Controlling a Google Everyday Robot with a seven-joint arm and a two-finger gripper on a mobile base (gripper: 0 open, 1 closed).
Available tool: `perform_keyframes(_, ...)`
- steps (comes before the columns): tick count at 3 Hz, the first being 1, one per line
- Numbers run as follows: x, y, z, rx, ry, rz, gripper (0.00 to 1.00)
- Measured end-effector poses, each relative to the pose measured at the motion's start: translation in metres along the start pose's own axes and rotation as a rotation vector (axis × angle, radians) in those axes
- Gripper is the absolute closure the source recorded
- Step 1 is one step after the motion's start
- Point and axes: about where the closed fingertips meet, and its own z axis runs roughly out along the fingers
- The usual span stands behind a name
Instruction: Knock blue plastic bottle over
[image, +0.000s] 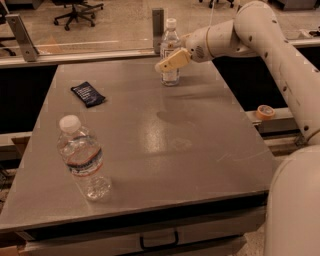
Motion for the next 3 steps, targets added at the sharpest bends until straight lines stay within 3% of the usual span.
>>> perform_keyframes(1,0.0,-0.005,0.012,-0.011,-0.035,0.036,0.41)
perform_keyframes(2,-0.005,-0.001,0.004,-0.027,-0.048,0.04,0.65)
perform_keyframes(3,-0.004,0.007,-0.024,-0.018,0.028,-0.021,0.88)
